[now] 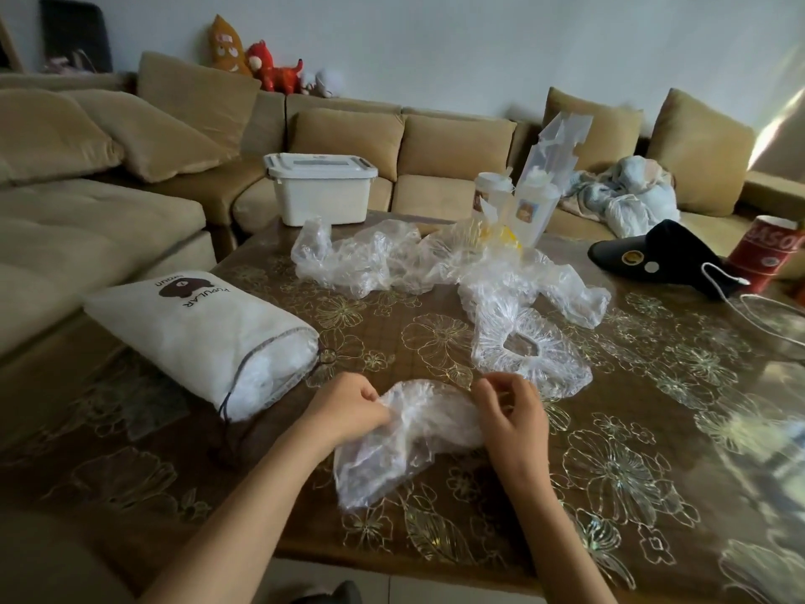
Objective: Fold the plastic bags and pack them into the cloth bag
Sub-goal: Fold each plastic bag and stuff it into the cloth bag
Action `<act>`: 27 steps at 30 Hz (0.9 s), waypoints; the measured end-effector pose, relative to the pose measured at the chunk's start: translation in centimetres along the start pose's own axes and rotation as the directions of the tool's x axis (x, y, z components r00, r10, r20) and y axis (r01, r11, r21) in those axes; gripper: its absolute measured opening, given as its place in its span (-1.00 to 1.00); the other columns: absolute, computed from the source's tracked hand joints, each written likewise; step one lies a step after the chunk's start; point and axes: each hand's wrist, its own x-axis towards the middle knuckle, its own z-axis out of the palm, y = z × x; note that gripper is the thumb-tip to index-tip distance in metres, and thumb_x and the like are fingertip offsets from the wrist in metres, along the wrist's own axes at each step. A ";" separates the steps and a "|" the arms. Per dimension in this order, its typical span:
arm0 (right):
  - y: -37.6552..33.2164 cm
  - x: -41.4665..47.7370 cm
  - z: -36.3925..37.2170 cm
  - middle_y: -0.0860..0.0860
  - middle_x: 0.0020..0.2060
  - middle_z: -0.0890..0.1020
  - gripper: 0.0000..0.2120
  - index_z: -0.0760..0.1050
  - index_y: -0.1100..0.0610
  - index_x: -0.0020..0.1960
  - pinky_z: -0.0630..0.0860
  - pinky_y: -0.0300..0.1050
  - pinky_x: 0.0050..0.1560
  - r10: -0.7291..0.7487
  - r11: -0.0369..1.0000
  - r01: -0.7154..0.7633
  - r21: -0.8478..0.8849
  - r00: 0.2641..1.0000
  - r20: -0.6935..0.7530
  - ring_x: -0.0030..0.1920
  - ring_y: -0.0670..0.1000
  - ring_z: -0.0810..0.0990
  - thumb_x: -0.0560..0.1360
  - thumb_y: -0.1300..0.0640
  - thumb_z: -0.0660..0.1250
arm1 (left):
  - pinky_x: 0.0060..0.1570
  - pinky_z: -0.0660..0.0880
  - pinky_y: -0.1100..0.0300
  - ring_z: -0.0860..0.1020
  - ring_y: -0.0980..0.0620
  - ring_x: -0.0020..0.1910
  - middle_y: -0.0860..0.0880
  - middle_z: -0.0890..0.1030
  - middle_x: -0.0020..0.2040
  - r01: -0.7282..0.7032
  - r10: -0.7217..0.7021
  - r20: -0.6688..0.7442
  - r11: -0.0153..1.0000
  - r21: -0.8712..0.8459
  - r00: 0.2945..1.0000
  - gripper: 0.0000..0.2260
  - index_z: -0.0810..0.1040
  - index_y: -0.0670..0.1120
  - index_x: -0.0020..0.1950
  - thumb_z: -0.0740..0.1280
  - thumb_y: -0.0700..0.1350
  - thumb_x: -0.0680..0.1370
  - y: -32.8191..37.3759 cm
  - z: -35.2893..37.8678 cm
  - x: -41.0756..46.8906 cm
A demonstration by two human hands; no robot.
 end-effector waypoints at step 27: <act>-10.4 -9.7 4.6 0.25 -0.25 0.55 -0.86 0.52 0.31 -0.17 0.52 0.03 -0.10 0.374 0.636 -0.552 0.540 0.832 0.410 -0.21 0.17 0.55 0.46 0.22 0.38 | 0.26 0.43 -0.11 0.55 -0.17 0.20 -0.22 0.60 0.17 0.229 0.233 0.430 0.581 -0.781 0.872 -0.55 0.54 -0.17 0.24 0.40 0.01 0.42 -5.4 -6.8 -6.8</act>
